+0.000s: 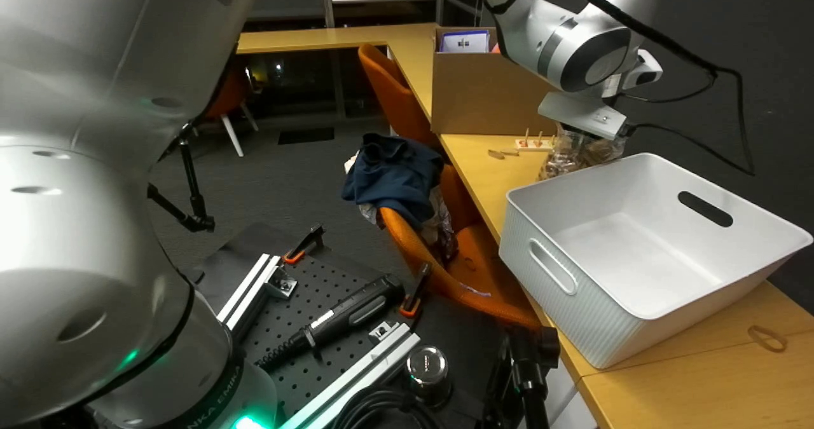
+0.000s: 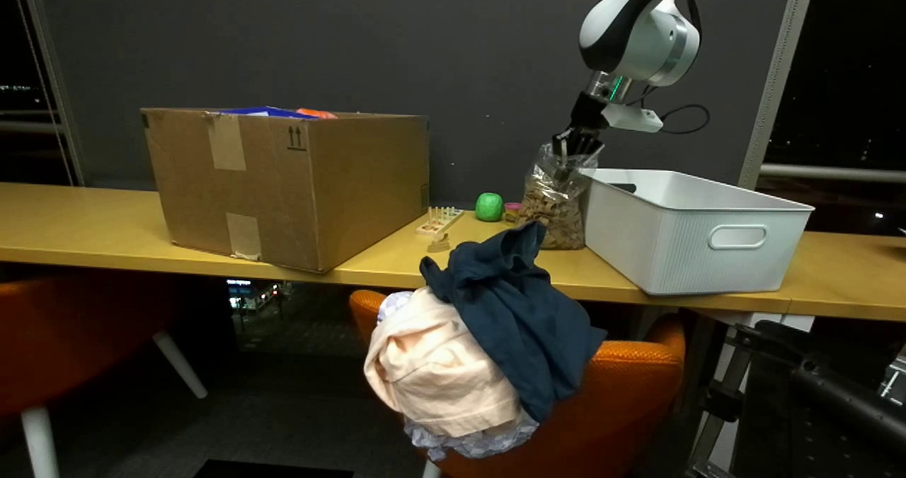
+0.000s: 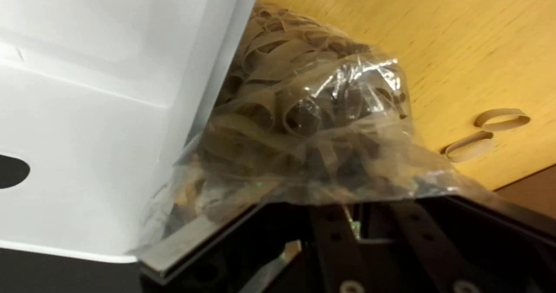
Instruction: Remove some rubber bands from the plastic.
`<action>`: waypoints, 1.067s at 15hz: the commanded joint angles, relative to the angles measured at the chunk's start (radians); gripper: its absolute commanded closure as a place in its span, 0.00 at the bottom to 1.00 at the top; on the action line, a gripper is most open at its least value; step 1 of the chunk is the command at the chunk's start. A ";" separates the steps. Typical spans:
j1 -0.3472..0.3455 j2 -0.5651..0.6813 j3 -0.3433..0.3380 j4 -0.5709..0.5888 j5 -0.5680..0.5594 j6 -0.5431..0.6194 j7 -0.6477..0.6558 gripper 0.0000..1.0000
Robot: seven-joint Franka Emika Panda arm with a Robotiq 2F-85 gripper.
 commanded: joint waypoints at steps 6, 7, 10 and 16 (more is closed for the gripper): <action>-0.022 0.062 0.005 0.071 -0.009 -0.003 -0.010 0.45; -0.020 0.075 0.007 0.082 -0.009 -0.003 -0.008 0.46; -0.016 0.117 0.015 0.110 -0.009 -0.001 -0.009 0.49; -0.013 0.188 0.030 0.170 -0.015 -0.001 -0.015 0.75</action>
